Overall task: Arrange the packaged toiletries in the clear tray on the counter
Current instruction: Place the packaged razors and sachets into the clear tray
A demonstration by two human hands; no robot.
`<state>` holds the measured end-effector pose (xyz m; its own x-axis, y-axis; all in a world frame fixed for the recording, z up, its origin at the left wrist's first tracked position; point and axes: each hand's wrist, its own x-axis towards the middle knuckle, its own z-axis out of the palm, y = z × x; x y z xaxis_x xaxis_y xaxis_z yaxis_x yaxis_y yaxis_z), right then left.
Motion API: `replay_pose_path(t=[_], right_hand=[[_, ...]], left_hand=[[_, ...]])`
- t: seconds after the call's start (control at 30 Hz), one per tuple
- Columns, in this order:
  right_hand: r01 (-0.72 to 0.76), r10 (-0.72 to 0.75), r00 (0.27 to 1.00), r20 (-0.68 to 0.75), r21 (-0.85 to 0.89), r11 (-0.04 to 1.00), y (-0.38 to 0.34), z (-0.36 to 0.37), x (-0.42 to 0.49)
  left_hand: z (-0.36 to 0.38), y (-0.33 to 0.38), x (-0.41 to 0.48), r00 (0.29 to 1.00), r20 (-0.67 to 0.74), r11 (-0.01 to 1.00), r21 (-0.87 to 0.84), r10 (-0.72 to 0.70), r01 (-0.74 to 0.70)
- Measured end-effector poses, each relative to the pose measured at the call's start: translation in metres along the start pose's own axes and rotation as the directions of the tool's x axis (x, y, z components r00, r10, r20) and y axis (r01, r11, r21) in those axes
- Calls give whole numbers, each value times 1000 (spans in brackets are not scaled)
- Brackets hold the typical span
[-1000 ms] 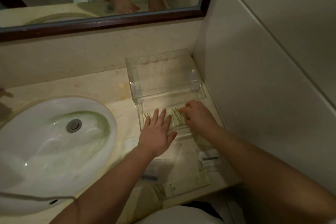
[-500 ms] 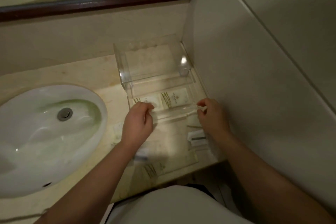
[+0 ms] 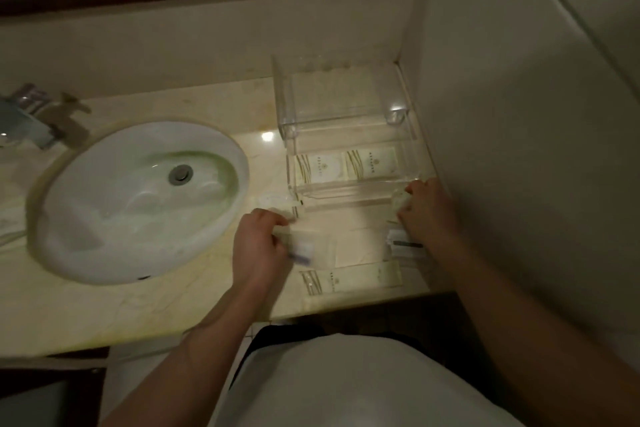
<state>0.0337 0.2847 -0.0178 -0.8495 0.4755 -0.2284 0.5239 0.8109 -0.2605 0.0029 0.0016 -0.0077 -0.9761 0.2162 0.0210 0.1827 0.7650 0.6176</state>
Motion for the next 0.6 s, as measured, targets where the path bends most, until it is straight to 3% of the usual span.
replay_pose_path(t=[0.1, 0.17, 0.4, 0.6], right_hand=[[18, -19, 999, -34, -8, 1000, -5, -4, -7], [36, -35, 998, -53, 19, 999, -9, -7, -12], [207, -193, 978, -80, 263, 942, -39, -19, -22], [33, -83, 995, 56, 598, 801, -62, -20, -23]], left_hand=[[-9, -16, 9, 982, -106, 986, 48, -157, 163], [-9, -19, 18, 973, -94, 975, 40, -212, 217], [1, -16, 53, 974, 89, 933, 318, -207, 169], [1, -20, 76, 930, 230, 900, 396, -288, 181]])
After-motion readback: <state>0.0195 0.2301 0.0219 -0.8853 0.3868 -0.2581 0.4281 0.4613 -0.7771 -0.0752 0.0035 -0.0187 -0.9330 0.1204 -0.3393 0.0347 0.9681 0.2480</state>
